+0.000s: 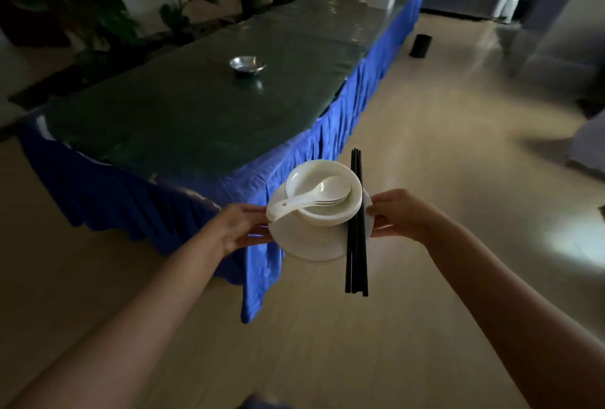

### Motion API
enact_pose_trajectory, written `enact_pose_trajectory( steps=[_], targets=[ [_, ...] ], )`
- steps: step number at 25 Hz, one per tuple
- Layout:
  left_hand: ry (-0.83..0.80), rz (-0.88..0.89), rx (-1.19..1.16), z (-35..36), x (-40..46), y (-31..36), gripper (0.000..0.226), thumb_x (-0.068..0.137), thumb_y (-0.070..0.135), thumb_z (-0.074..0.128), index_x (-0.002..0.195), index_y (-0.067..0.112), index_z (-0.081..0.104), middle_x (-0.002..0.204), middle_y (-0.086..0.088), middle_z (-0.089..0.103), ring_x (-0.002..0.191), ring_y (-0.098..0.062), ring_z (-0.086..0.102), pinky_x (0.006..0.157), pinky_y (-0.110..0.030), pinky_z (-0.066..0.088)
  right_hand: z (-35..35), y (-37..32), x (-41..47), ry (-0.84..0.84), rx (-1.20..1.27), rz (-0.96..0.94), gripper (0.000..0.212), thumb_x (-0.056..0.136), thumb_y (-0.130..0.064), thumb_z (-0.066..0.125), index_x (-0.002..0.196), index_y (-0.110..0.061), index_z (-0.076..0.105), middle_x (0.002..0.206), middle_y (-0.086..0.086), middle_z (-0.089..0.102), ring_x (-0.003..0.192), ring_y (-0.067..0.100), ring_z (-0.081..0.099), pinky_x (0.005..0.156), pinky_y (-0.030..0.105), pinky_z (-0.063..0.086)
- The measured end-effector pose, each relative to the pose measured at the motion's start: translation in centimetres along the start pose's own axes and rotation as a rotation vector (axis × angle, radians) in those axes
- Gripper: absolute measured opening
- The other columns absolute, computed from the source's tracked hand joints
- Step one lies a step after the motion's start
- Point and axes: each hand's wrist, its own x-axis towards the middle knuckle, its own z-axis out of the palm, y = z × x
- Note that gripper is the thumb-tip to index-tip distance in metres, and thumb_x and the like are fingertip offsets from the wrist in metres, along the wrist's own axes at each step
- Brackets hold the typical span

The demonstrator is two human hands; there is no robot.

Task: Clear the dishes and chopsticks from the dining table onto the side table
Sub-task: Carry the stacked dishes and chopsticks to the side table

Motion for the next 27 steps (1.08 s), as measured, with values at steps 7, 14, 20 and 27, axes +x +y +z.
enact_pose_trajectory(
  steps=[7,14,20,27],
  targets=[
    [0.176,0.000,-0.100,-0.3,12.7,6.1,0.019,0.087,-0.003,0.053,0.076,0.007,0.065,0.052,-0.002,0.068,0.047,-0.012,0.065,0.051,-0.023,0.057,-3.4,-7.8,15.7,-0.150,-0.040,-0.031,0.020,0.085,0.008,0.047,0.094,0.002,0.063,0.076,0.013,0.065,0.066,0.020,0.065,0.058,0.032,0.058],
    [0.217,-0.003,-0.258,-4.9,27.5,12.9,0.017,0.085,-0.006,0.053,0.084,0.005,0.066,0.057,-0.005,0.070,0.051,-0.013,0.067,0.055,-0.029,0.059,-2.8,-16.4,33.9,-0.242,-0.107,-0.052,0.020,0.085,0.005,0.048,0.088,-0.004,0.066,0.083,0.016,0.064,0.071,0.023,0.064,0.060,0.031,0.059],
    [0.314,-0.016,-0.335,-9.3,38.2,19.3,0.017,0.082,-0.009,0.056,0.086,0.005,0.066,0.062,-0.005,0.073,0.055,-0.015,0.069,0.048,-0.025,0.056,-1.1,-24.6,47.6,-0.352,-0.151,-0.075,0.021,0.088,0.004,0.048,0.093,-0.007,0.065,0.065,0.008,0.064,0.049,0.009,0.065,0.048,0.022,0.054],
    [0.516,-0.071,-0.405,-13.6,51.0,20.8,0.016,0.077,0.000,0.068,0.089,0.010,0.072,0.083,-0.008,0.076,0.076,-0.021,0.073,0.056,-0.028,0.058,2.5,-30.5,66.5,-0.593,-0.265,-0.055,0.024,0.089,0.006,0.046,0.104,-0.004,0.061,0.076,0.011,0.065,0.053,0.010,0.067,0.053,0.025,0.058]
  ],
)
